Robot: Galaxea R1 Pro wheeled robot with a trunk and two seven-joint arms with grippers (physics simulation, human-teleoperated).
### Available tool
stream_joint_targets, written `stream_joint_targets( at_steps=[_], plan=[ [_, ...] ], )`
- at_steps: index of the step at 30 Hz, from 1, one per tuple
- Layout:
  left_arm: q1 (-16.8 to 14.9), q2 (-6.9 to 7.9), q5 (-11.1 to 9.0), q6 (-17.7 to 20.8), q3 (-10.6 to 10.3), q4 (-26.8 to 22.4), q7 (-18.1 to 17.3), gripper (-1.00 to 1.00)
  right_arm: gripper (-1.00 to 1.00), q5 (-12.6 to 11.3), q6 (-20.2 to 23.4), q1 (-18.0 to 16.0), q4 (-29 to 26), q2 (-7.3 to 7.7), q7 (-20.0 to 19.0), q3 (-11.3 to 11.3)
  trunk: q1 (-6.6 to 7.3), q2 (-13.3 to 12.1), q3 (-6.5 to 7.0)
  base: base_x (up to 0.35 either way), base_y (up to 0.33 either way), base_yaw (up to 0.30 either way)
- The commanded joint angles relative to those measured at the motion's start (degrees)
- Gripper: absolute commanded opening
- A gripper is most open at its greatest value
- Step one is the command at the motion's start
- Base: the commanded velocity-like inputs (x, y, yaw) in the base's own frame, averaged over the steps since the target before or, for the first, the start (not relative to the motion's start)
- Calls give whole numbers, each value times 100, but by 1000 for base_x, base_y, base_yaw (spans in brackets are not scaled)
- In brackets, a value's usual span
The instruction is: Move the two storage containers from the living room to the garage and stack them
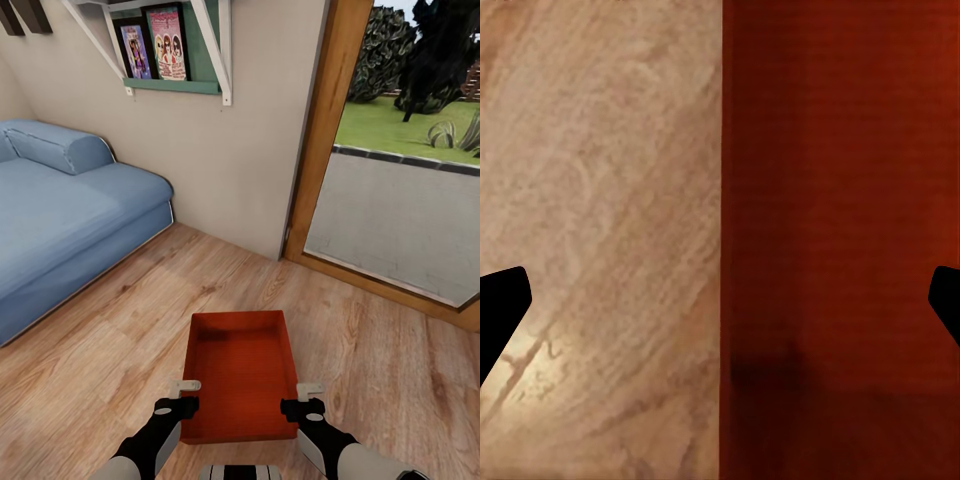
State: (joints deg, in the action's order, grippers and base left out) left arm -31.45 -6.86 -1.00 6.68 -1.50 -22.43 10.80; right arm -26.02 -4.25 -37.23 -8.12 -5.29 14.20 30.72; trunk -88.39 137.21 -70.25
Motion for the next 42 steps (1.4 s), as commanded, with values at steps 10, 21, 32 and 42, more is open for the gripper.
stream_joint_targets(
  at_steps=[10, 21, 32, 42],
  plan=[
    [-1, 0, -9, 31, -25, -7, 27, 100, 100, -60, -26, -3, 4, 9, 20, 48, 1, 2, -4, 0, 0, 0],
    [-1, 3, -13, 27, -24, -7, 27, 100, 100, -53, -24, -3, 4, 11, 16, 48, -43, 82, -40, 0, 0, 0],
    [0, 7, -40, 27, -25, -15, 27, 100, 100, -53, -23, -3, 4, 11, 12, 48, -153, 282, -130, 0, 0, 0],
    [0, 7, -40, 27, -22, -11, 29, 100, 100, -56, -26, -3, 4, 11, 19, 48, -153, 282, -130, 0, 0, 0]
  ],
)
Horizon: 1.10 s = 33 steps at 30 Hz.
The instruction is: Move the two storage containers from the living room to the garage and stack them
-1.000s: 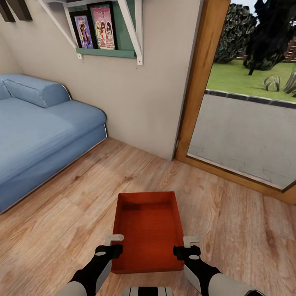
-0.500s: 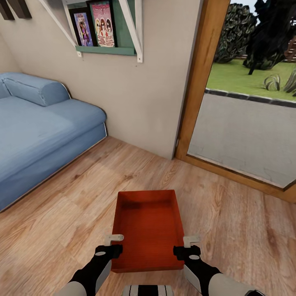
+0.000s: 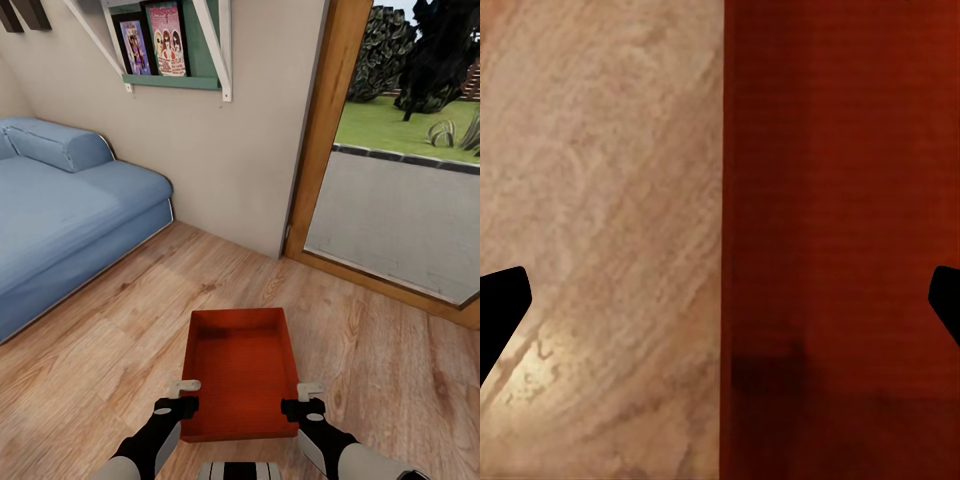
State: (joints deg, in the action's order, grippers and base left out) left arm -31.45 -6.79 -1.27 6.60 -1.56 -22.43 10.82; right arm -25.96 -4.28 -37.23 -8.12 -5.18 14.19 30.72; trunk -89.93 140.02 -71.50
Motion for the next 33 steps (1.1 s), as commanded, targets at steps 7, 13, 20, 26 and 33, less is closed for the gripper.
stream_joint_targets(
  at_steps=[7, 13, 20, 26, 33],
  plan=[
    [-1, 3, -24, 34, -6, 0, 33, 100, 100, -59, -27, -3, 4, 0, 22, 48, 1, 2, -4, 0, 0, 0],
    [0, 3, -30, 34, 0, 1, 34, 100, 100, -69, -23, -3, 4, 66, 21, 48, 1, 2, -4, 0, 0, 0],
    [0, 3, -31, 34, 5, 2, 34, 100, 100, -67, -23, -3, 4, 78, 21, 48, 1, 2, -4, 0, 0, 0],
    [-1, 5, -31, 34, 6, 2, 34, 100, 100, -67, -23, -3, 4, 75, 22, 48, 1, 2, -4, 0, 0, 0],
    [-1, 15, -39, 42, 14, 17, 34, -100, -100, -67, -25, -3, 4, 70, 22, 48, 1, 2, -4, 0, 0, 0]
  ],
)
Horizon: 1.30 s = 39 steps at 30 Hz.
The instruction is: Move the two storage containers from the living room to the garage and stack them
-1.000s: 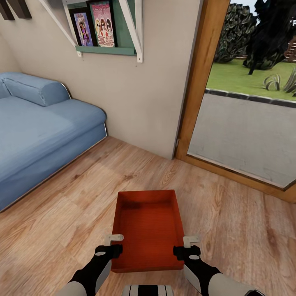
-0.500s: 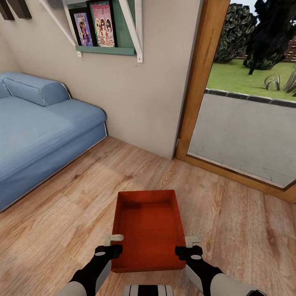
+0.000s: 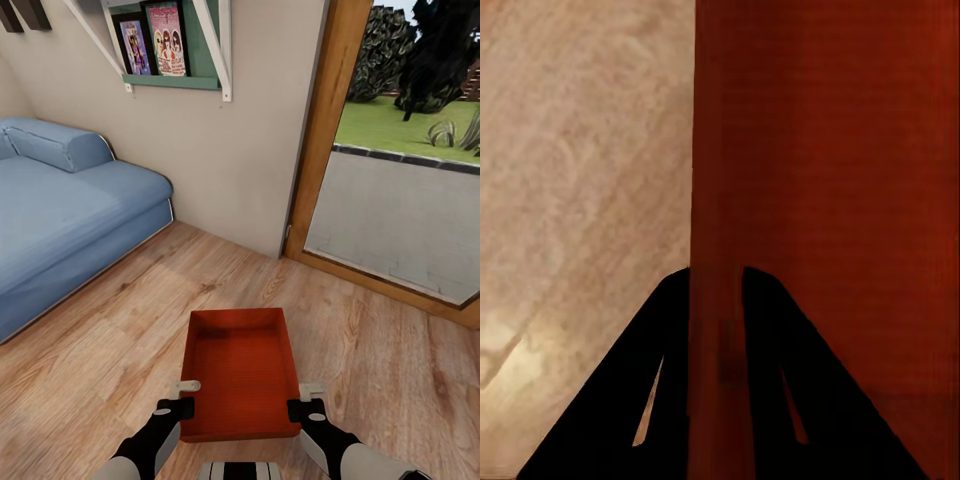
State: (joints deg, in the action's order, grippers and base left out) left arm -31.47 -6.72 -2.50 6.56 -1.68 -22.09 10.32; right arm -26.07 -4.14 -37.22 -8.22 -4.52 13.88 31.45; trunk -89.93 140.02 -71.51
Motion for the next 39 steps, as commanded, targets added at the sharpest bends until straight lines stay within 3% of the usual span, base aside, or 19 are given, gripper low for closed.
stream_joint_targets(
  at_steps=[1, 18, 39],
  plan=[
    [0, 9, 83, 47, 27, -17, 84, -100, -100, -57, -38, -4, 13, 4, 53, -25, 1, 1, -4, 0, 0, 0],
    [1, -5, 91, 39, 19, -32, 84, -100, -100, -57, -43, -4, 13, 13, 53, -27, 1, 1, -4, 0, 0, 0],
    [1, 12, 91, 47, 18, -32, 84, -100, -100, -57, -43, -4, 13, 13, 53, -33, 462, -841, 373, 0, 0, 0]
  ],
)
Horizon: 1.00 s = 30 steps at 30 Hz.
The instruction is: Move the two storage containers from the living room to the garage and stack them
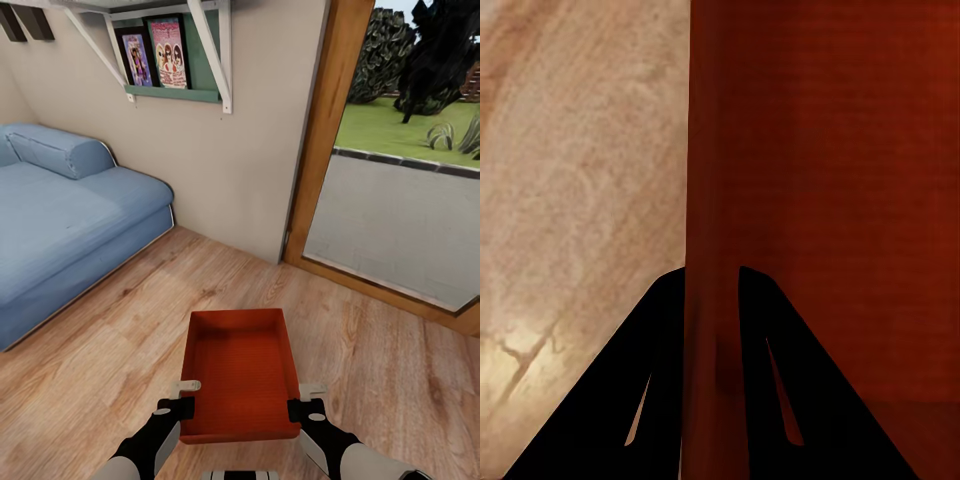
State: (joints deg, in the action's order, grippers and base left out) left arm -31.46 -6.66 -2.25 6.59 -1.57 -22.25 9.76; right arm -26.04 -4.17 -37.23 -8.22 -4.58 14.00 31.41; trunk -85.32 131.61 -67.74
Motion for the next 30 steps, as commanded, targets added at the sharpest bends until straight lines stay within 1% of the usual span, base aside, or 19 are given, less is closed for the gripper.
stream_joint_targets(
  at_steps=[1, 11, 30],
  plan=[
    [0, 7, 67, 44, 7, -16, 141, -100, -100, -59, -40, -4, 13, 18, 41, -29, 23, -40, 14, 0, 0, 0],
    [0, 7, 67, 44, 7, -16, 141, -100, -100, -51, -144, -4, 5, 9, 35, -30, 243, -441, 194, 0, 0, 0],
    [1, 7, 67, 44, 7, -16, 141, -100, -100, -43, -108, -4, 5, 14, 35, -29, 660, -1203, 535, 0, 0, 0]
  ],
)
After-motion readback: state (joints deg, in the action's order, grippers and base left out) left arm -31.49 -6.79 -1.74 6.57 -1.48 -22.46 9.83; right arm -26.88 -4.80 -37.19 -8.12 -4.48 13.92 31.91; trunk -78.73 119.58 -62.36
